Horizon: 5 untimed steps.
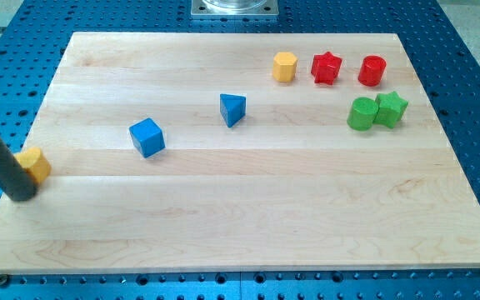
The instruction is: Keep heart on left side of hexagon
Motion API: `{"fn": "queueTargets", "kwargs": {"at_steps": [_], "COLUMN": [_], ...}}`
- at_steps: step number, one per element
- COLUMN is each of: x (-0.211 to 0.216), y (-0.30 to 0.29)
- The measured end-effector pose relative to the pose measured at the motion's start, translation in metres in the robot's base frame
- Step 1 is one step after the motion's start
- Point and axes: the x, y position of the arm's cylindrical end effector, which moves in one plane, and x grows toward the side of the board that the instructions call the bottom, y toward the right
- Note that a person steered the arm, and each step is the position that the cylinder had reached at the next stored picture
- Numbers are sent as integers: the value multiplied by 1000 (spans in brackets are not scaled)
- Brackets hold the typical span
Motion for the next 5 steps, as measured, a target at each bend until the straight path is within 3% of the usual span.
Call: {"fn": "queueTargets", "kwargs": {"at_steps": [2, 3, 4, 5], "x": [-99, -81, -118, -167], "y": [43, 12, 20, 85]}}
